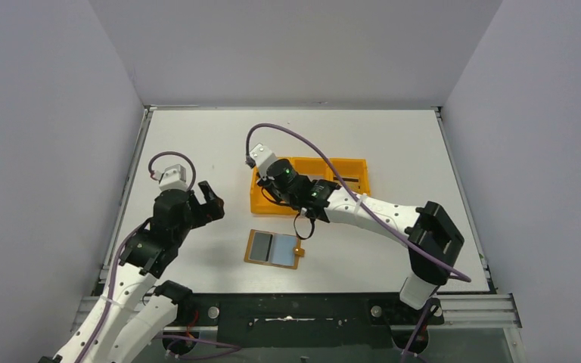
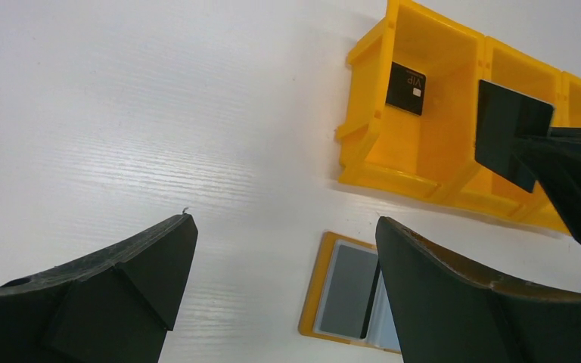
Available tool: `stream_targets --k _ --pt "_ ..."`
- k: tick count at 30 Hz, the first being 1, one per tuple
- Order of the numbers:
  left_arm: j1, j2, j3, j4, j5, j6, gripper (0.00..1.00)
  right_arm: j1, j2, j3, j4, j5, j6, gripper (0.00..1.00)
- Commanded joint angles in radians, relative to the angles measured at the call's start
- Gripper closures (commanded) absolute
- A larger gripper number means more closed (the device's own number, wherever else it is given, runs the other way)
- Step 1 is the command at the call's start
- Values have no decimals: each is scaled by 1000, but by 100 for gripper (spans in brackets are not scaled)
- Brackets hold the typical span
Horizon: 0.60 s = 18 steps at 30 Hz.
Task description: Take the credit cards out of the card holder
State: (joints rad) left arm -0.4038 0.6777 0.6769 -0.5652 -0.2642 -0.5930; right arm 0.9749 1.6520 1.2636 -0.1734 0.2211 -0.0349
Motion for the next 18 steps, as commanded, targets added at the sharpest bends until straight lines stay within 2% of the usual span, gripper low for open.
stream_targets --k 1,6,10,18 --pt "9 -60 -2 47 -37 31 10 -1 77 83 22 9 -124 100" --pt "14 -70 -8 54 -30 41 10 -3 186 183 -18 34 -158 100" --pt "22 -59 -5 57 -13 47 9 -11 241 252 -83 96 -105 100" --pt "34 -47 -8 61 11 50 10 -33 241 211 -105 154 -15 100"
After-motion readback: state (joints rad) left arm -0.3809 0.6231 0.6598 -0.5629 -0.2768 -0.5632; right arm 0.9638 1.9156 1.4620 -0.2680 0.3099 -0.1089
